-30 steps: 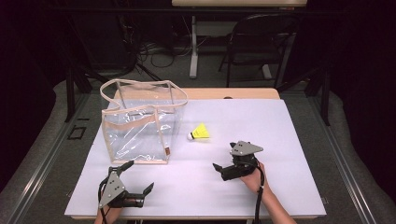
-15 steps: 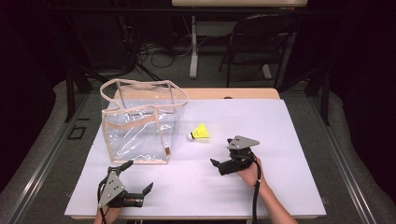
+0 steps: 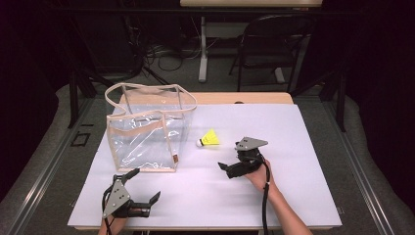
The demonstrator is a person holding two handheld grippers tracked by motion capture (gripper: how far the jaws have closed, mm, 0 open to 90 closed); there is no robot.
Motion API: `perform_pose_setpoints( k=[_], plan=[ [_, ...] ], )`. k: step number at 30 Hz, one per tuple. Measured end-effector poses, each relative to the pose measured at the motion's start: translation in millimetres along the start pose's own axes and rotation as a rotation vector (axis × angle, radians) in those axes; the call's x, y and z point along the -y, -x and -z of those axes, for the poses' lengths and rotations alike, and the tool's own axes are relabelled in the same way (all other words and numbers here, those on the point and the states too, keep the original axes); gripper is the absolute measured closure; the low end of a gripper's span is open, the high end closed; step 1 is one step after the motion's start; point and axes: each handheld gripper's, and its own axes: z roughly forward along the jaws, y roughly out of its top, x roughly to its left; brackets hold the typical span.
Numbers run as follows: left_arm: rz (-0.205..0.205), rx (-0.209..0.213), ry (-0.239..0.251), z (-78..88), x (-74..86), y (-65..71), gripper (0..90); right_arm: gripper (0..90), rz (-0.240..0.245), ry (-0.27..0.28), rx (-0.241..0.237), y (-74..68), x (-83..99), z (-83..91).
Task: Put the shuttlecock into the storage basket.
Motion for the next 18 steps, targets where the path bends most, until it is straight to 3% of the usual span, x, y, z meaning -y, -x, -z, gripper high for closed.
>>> perform_pose_setpoints(
  k=[18],
  plan=[
    [0.002, 0.002, 0.001, 0.0, -0.1, 0.0, 0.0, 0.0, -0.001, -0.040, -0.015, 15.0, -16.2, -15.2]
  ],
)
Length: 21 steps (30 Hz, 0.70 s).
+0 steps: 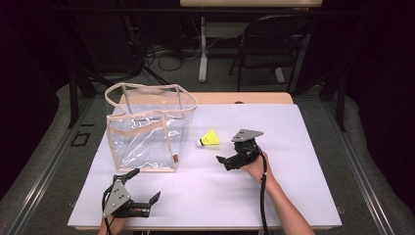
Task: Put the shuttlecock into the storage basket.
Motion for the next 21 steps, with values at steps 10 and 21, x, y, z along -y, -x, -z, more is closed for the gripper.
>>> perform_pose_setpoints(
  k=[10, 21],
  plan=[
    [0.001, -0.006, 0.003, 0.2, -0.1, -0.2, 0.0, 0.0, -0.007, 0.014, 0.004, 6.0, -9.1, -10.9],
    [0.009, -0.002, 0.010, 0.6, -0.2, -0.4, 0.0, 0.0, 0.008, -0.033, -0.005, 6.9, -22.7, -22.4]
  ],
)
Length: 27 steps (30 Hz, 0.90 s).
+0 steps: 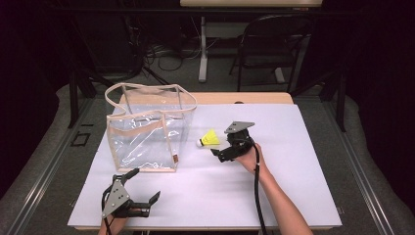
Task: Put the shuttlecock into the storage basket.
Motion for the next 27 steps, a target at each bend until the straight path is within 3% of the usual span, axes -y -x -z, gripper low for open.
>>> perform_pose_setpoints(
  k=[13, 23, 27],
  plan=[
    [0.006, 0.005, 0.004, 1.0, -0.2, -0.2, 0.0, 6.5, 0.011, -0.049, -0.006, 3.3, -10.6, -19.1],
    [0.005, 0.007, 0.003, 1.4, -0.3, 0.0, 0.0, 34.5, -0.001, -0.100, 0.006, 7.1, -8.6, -35.6],
    [0.005, 0.009, 0.003, 1.1, -0.2, 0.0, 0.0, 51.6, 0.004, -0.124, 0.013, 6.1, -7.5, -40.5]
  ],
)
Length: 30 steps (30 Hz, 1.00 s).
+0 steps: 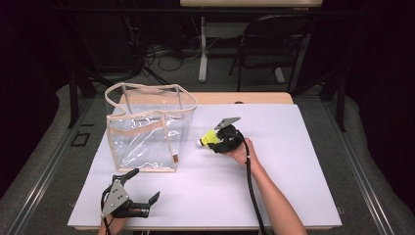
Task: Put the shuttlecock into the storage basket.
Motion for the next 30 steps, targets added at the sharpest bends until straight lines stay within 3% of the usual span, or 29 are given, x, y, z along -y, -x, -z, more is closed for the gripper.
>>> perform_pose_setpoints(
  k=[6, 13, 19, 30],
  plan=[
    [-0.001, 0.001, -0.001, 0.0, 0.0, 0.0, 0.0, 69.2, 0.026, -0.022, 0.009, -1.3, 0.2, -3.7],
    [-0.002, 0.002, -0.002, 0.0, -0.1, 0.5, 0.0, 86.6, 0.101, -0.015, 0.044, -2.4, -1.5, -1.7],
    [-0.001, 0.001, -0.002, -0.1, 0.0, 0.3, 0.0, 89.1, 0.143, -0.017, 0.035, -3.7, -2.3, -1.8],
    [-0.005, 0.002, -0.005, -0.3, -0.1, 0.4, 0.0, 89.2, 0.177, -0.015, -0.006, -4.8, -4.2, 4.8]
  ],
)
